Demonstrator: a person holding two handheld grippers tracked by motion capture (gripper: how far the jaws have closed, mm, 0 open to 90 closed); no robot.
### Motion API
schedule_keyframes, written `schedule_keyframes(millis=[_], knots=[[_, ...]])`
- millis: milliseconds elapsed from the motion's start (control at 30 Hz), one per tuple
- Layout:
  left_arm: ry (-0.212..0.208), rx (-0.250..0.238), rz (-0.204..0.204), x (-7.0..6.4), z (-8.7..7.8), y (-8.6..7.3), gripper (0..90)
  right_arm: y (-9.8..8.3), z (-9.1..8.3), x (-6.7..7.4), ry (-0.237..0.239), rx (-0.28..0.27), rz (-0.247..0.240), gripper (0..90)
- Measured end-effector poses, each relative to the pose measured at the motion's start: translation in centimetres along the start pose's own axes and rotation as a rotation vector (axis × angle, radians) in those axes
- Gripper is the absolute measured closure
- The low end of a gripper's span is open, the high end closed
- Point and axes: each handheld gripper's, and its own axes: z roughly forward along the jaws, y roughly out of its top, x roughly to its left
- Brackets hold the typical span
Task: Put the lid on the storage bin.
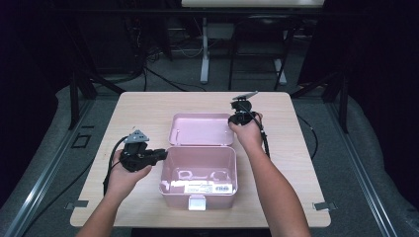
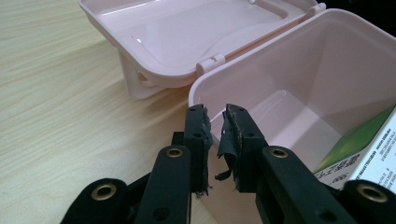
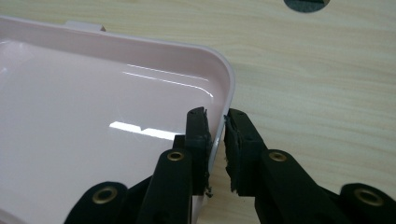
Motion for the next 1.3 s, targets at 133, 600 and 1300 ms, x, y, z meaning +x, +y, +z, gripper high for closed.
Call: schedule_keyframes(millis=[133, 600, 1300], knots=[[0.003, 0.001, 0.005, -0.1, 0.0, 0.0, 79.2, -0.2, 0.4, 0.0, -0.007, 0.006, 0.011, 79.1], [0.005, 0.011, 0.007, -0.1, -0.1, 0.0, 79.3, 0.0, -1.6, 1.2, -0.057, -0.103, -0.021, 83.2], [0.004, 0.010, -0.008, -0.1, -0.1, 0.0, 79.3, -0.4, -7.8, 2.3, -0.034, -0.301, -0.099, 85.7]])
